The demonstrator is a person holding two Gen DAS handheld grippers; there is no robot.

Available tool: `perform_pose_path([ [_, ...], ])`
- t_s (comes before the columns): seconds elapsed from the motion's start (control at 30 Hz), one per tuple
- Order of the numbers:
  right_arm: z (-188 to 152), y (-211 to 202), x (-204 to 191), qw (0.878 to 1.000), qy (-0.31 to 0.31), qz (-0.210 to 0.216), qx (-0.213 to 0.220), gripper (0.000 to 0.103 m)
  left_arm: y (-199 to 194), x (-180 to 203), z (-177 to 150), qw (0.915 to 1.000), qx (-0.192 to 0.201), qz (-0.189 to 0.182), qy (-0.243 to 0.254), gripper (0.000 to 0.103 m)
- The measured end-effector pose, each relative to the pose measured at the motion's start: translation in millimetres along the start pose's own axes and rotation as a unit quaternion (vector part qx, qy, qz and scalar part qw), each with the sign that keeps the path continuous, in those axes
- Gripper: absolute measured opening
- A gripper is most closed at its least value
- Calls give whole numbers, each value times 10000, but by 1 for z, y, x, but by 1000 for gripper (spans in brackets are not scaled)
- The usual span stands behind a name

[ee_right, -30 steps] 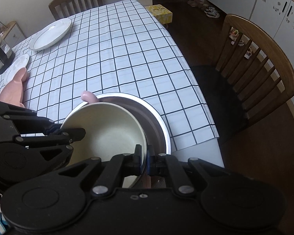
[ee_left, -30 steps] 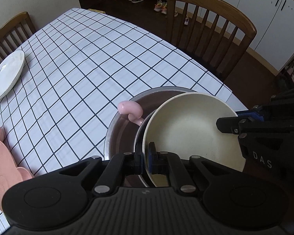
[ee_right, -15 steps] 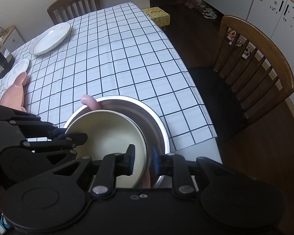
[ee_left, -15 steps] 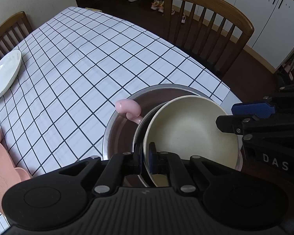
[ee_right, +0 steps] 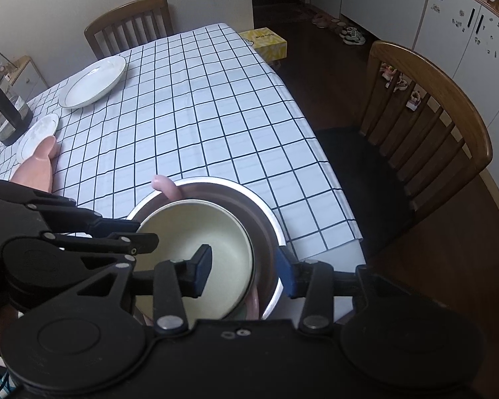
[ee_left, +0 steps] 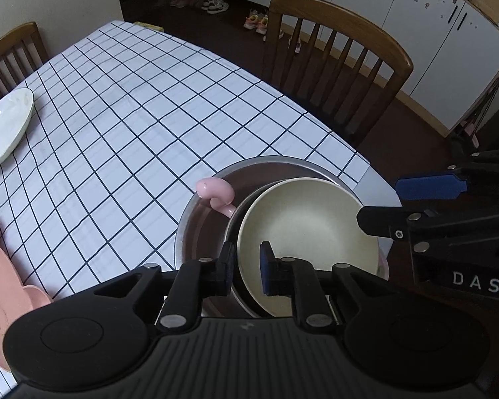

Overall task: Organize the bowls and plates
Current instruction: 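Lower the cream bowl into the steel bowl and open both grippers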

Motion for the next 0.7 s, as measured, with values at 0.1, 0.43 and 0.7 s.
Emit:
perform_pose_path([
  [0.1, -1, -6, -3, 10000, 22, 47, 50, 44, -13, -4, -2, 9999, 139, -44, -42, 15],
  [0.43, 13, -45, -30, 9969, -101, 418, 654, 51, -76, -32, -7, 9944, 1022, -27, -280, 15],
  [0.7, 31, -64, -70, 9906, -404, 737, 1079, 59, -116, -74, -22, 9868, 1484, 141, -635, 15],
])
Point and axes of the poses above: each gripper's, at about its wrist camera, not at the fingertips, and y roughly the way its jaws point, x to its right, z to its top, the point moved 4 cm from there along y, roughly the way its jaws point, and after that the axes turned 11 degrees about -y, right-handed, at the moved point
